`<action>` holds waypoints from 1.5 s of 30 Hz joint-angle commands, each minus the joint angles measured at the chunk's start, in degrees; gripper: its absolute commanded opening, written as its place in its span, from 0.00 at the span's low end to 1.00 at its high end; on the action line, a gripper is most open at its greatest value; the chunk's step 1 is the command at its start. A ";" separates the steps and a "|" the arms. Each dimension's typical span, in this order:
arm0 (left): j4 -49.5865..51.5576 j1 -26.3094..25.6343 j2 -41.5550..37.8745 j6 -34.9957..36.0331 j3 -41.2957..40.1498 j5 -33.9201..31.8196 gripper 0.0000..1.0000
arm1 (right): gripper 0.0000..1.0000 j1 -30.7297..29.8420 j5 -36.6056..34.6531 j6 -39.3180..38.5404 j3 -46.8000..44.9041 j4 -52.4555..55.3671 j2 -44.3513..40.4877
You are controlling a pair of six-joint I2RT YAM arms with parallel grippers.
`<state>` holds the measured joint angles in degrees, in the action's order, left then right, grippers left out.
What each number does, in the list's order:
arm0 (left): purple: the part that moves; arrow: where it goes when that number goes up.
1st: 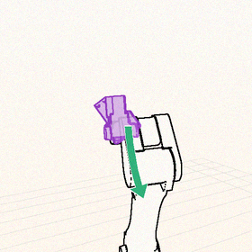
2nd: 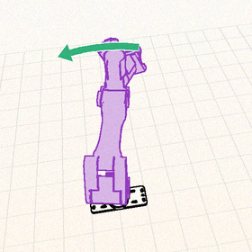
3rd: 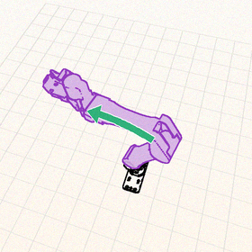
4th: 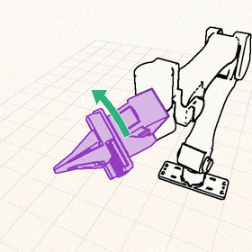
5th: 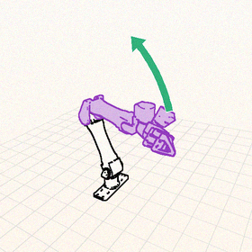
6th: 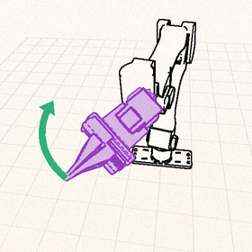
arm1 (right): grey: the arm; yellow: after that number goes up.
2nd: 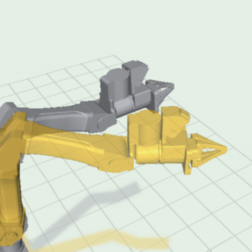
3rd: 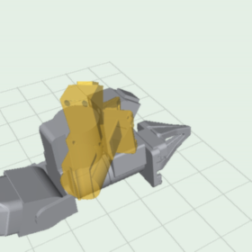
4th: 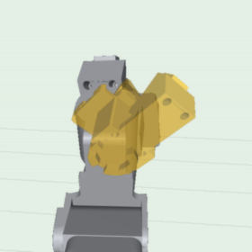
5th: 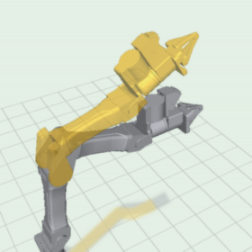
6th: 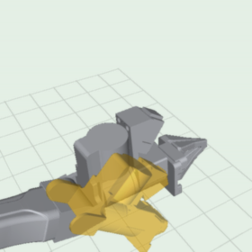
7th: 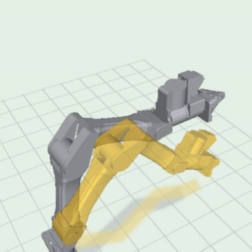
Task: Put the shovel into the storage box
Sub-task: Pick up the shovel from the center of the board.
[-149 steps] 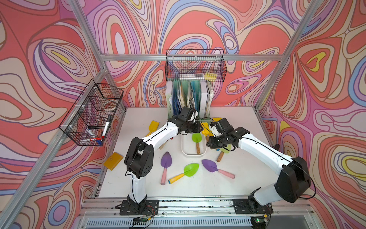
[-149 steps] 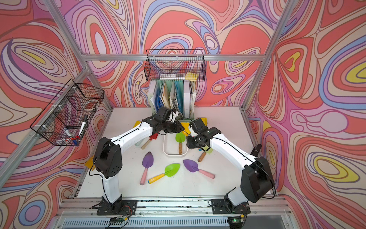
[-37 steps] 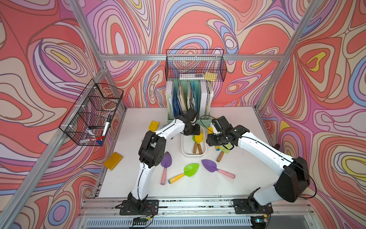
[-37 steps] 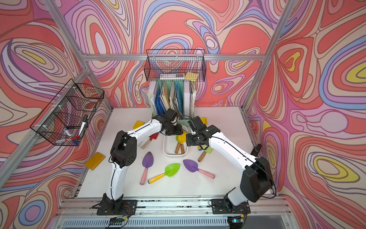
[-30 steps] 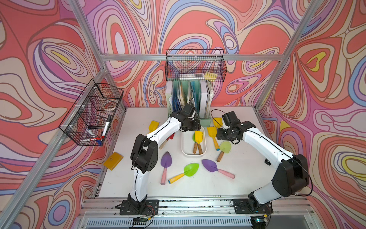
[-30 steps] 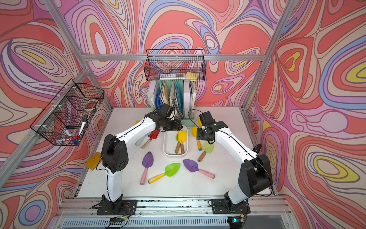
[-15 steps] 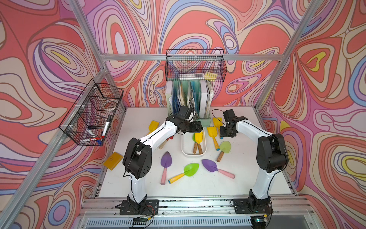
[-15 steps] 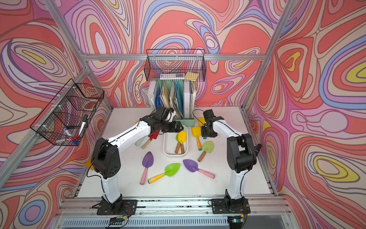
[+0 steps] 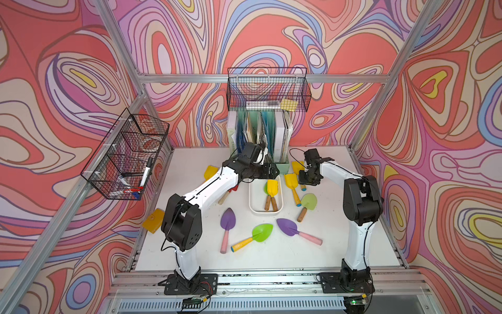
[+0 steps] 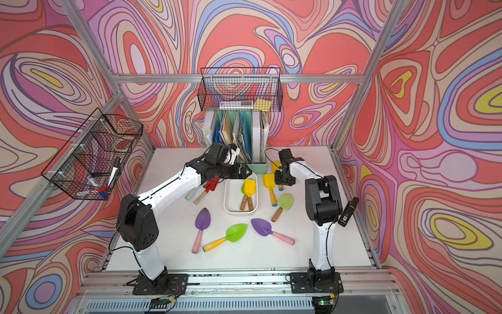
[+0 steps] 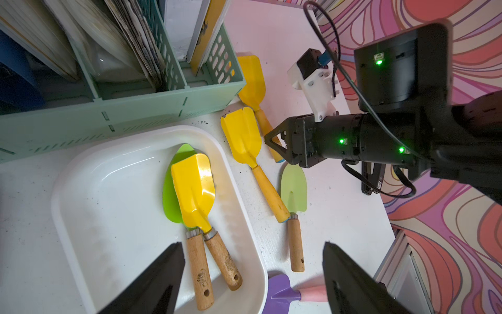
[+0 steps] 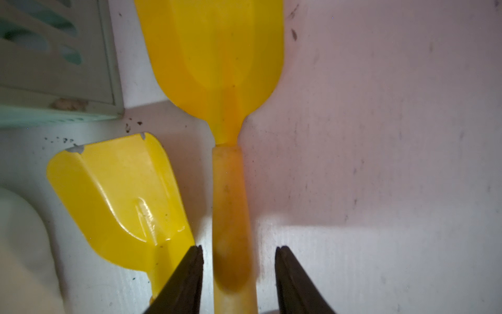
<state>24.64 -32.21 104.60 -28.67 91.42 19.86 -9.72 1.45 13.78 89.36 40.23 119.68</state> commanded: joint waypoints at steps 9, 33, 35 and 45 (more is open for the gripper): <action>-0.89 0.30 -1.14 0.83 -0.63 1.25 0.86 | 0.39 0.05 1.93 1.64 -0.62 -1.25 2.23; -0.24 0.28 -0.96 -0.28 0.03 2.33 0.86 | 0.00 0.05 -1.53 1.56 -1.35 1.05 -3.35; -0.22 0.30 -0.49 -0.62 0.20 2.23 0.86 | 0.00 0.04 -0.80 0.76 -2.48 0.98 -6.41; -0.63 0.30 3.82 -2.58 3.25 1.97 0.85 | 0.00 -3.17 1.93 -4.35 -10.44 5.50 -22.02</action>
<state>24.49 -32.21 106.21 -30.33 92.36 21.50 -10.96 2.52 11.70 80.66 43.48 100.71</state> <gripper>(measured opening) 0.849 0.257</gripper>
